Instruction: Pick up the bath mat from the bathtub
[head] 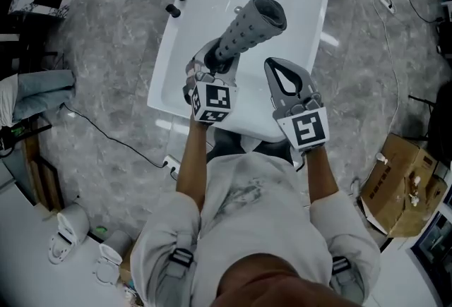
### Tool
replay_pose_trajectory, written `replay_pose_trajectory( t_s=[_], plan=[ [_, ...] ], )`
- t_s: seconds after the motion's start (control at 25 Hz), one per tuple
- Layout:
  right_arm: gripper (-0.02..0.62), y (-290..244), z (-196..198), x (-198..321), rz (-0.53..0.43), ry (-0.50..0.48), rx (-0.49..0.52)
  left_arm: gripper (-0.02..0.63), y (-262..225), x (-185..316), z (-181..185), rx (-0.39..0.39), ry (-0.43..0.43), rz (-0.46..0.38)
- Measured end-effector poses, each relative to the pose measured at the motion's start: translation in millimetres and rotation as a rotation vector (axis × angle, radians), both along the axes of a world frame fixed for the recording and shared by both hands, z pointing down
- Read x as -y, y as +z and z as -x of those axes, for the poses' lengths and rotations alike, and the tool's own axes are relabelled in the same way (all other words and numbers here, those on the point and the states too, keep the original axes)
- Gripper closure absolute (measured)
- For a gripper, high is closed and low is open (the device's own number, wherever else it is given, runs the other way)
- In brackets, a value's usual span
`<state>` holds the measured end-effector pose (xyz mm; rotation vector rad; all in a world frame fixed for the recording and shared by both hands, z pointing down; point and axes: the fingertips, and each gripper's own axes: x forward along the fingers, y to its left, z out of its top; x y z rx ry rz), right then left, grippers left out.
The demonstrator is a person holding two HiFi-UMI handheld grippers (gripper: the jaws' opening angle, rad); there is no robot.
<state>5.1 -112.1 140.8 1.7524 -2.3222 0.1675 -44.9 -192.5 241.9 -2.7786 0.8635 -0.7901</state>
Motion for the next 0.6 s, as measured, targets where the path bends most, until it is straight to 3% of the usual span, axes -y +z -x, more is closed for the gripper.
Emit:
replay_pose_trajectory(
  t_s=[0.6],
  plan=[
    [0.592,-54.9,32.8,8.5,-0.05,-0.021,0.004,0.399,-111.0,-5.2,47.6,-0.145,0.0,-0.033]
  ],
)
